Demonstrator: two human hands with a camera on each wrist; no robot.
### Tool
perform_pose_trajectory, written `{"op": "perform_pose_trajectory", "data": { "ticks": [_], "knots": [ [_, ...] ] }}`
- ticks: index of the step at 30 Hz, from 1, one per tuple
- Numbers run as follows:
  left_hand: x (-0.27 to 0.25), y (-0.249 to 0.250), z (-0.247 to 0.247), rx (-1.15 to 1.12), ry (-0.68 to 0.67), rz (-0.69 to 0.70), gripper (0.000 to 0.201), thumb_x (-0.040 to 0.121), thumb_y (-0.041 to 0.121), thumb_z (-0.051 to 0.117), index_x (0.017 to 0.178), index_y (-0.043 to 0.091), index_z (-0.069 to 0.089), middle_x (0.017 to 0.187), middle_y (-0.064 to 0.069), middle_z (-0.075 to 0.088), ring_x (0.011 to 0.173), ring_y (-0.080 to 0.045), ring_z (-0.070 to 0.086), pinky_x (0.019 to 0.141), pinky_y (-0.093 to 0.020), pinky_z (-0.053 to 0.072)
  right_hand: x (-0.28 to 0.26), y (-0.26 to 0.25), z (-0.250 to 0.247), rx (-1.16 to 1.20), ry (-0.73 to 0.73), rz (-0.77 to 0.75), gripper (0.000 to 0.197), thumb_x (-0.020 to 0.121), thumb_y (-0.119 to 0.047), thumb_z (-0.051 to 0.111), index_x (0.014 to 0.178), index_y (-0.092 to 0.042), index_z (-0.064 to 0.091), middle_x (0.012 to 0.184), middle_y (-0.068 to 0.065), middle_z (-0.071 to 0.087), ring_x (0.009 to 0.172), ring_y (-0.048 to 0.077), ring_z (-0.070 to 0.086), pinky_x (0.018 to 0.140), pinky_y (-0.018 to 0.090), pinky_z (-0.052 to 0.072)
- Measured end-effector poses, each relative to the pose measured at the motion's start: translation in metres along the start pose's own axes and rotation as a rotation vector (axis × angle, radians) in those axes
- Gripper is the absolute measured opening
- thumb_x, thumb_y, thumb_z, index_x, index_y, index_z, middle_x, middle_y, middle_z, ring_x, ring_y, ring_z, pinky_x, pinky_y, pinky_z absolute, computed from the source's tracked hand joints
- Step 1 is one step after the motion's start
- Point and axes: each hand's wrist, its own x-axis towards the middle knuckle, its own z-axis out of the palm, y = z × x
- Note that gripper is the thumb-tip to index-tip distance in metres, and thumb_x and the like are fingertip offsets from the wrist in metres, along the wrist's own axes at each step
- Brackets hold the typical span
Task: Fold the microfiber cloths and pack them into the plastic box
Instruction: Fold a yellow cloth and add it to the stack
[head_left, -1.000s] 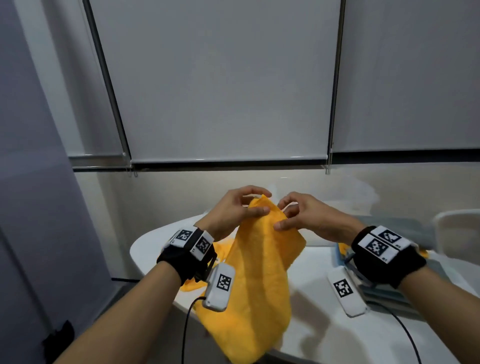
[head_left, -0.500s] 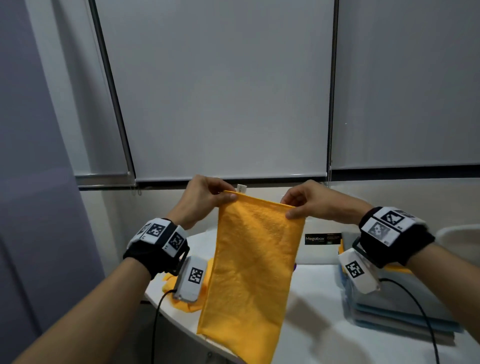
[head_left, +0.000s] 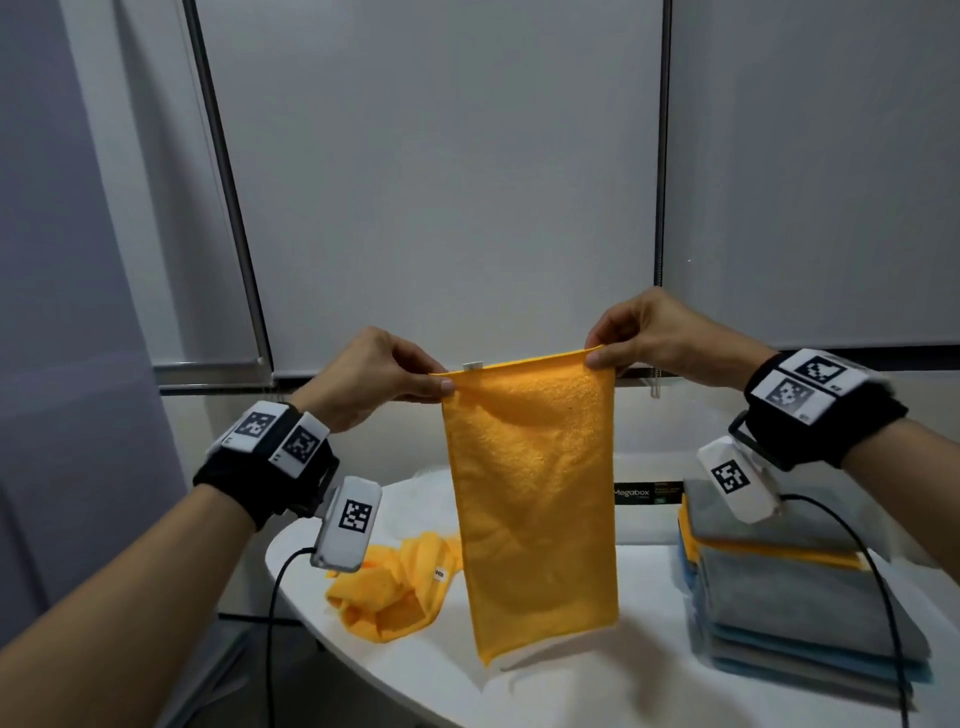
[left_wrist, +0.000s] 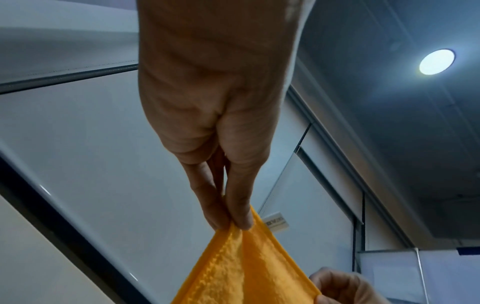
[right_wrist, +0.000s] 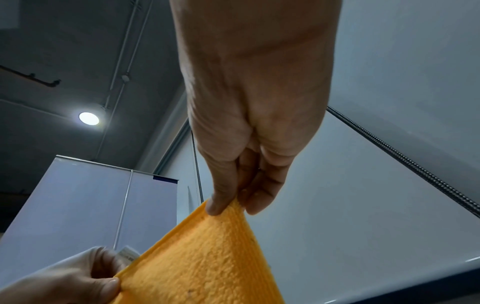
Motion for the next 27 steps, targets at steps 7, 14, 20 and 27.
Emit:
{"op": "perform_pose_trajectory", "data": {
  "ticks": [7, 14, 20, 27],
  "knots": [
    [0.0, 0.017, 0.006, -0.086, 0.117, -0.032, 0.022, 0.082, -0.001, 0.075, 0.102, -0.01, 0.071, 0.093, -0.022, 0.075, 0.086, -0.03, 0.076, 0.068, -0.025, 0.06, 0.003, -0.005, -0.005, -0.007, 0.117, -0.016, 0.025, 0.08, -0.004, 0.078, 0.103, 0.002, 0.071, 0.091, 0.022, 0.073, 0.079, 0.025, 0.073, 0.07, 0.029, 0.062],
    [-0.002, 0.037, -0.005, 0.075, 0.135, 0.038, 0.028, 0.075, 0.011, 0.082, 0.1, 0.002, 0.074, 0.091, -0.014, 0.076, 0.088, -0.026, 0.075, 0.077, -0.031, 0.061, -0.005, -0.025, -0.021, -0.099, 0.137, -0.031, 0.019, 0.081, -0.01, 0.078, 0.096, 0.001, 0.074, 0.086, 0.013, 0.074, 0.073, 0.017, 0.071, 0.066, 0.023, 0.057],
    [-0.007, 0.051, -0.014, 0.013, 0.132, 0.078, 0.032, 0.077, 0.009, 0.08, 0.106, 0.0, 0.073, 0.095, -0.015, 0.076, 0.09, -0.022, 0.075, 0.08, -0.028, 0.061, -0.012, -0.04, -0.032, 0.032, 0.1, -0.028, 0.017, 0.089, -0.011, 0.07, 0.101, 0.001, 0.066, 0.086, 0.014, 0.072, 0.079, 0.018, 0.072, 0.072, 0.026, 0.06],
    [0.021, -0.041, 0.032, 0.521, 0.079, -0.044, 0.013, 0.081, 0.019, 0.082, 0.094, 0.017, 0.08, 0.084, 0.001, 0.076, 0.087, -0.017, 0.071, 0.087, -0.041, 0.058, -0.006, 0.046, 0.028, -0.13, 0.013, 0.125, 0.013, 0.088, -0.01, 0.073, 0.098, -0.002, 0.073, 0.089, 0.016, 0.074, 0.085, 0.031, 0.072, 0.074, 0.033, 0.061]
  ]
}}
